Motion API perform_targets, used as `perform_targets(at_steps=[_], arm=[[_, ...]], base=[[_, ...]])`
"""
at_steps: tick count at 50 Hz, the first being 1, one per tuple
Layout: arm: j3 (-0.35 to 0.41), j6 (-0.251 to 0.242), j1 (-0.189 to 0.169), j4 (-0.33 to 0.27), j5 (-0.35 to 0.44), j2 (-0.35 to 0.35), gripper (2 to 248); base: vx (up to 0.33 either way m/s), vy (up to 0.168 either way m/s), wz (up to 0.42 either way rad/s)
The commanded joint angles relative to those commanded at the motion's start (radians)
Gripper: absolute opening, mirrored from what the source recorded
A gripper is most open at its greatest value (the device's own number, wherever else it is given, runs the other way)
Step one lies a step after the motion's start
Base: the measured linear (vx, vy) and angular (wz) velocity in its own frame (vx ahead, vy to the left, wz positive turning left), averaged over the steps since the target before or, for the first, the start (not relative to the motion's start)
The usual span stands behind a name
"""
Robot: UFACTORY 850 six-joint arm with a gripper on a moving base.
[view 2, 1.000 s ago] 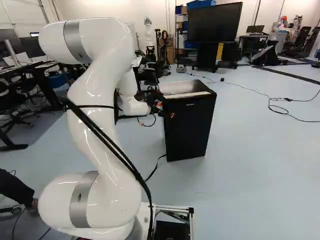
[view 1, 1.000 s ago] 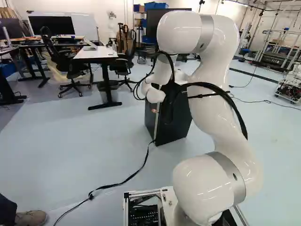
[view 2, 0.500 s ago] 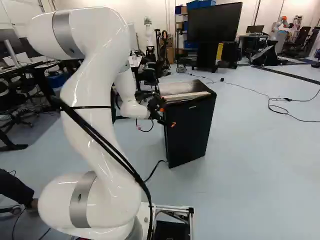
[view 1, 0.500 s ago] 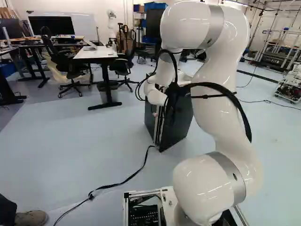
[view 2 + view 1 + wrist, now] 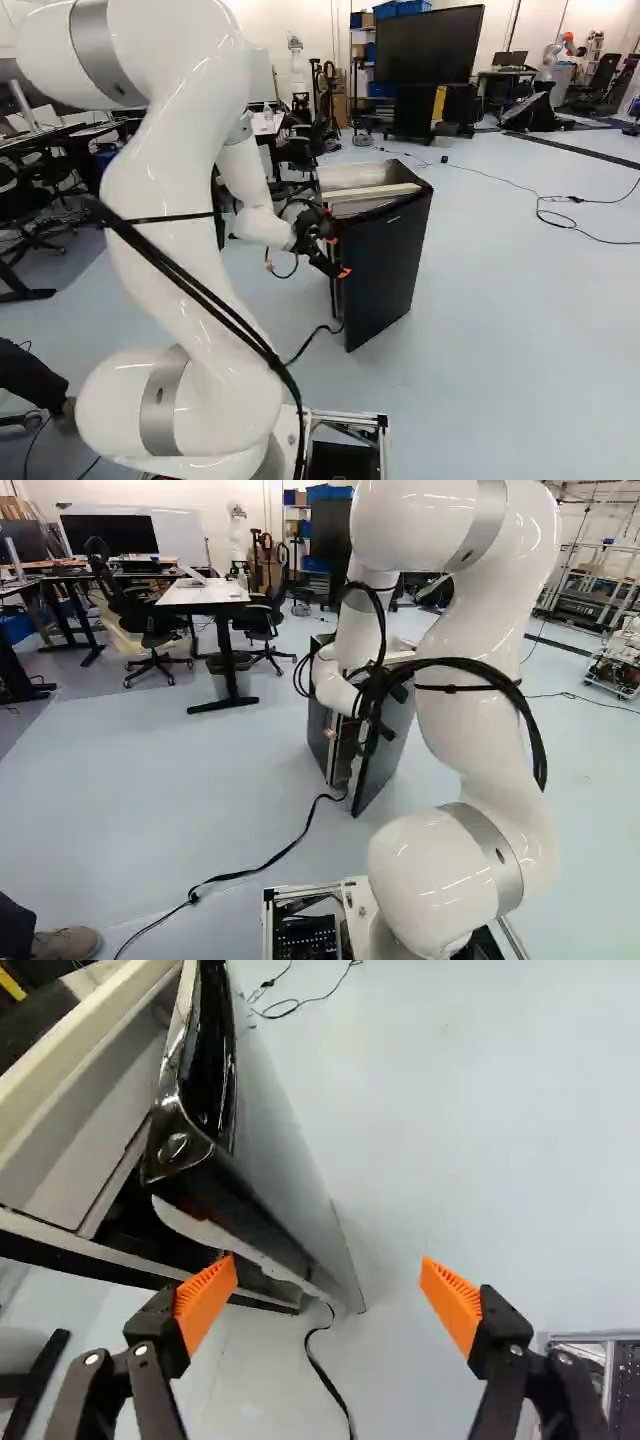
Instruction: Open the fridge door
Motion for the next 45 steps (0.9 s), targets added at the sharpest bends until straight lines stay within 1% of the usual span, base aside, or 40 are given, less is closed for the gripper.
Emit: perform_targets(at_steps=[10, 23, 32, 45], arm=[[0.021, 0.0, 0.002, 0.002, 0.008, 0.014, 247], [0.023, 0.0, -0.005, 0.024, 0.08, 0.015, 247], [0.028, 0.0, -0.026, 0.052, 0.139, 0.018, 247], [0.047, 0.0, -0.07, 0.096, 0.225, 0.031, 247]], base=[[0.0, 0.0, 0.0], [0.0, 0.0, 0.0], [0.0, 0.0, 0.0], [0.0, 0.0, 0.0]])
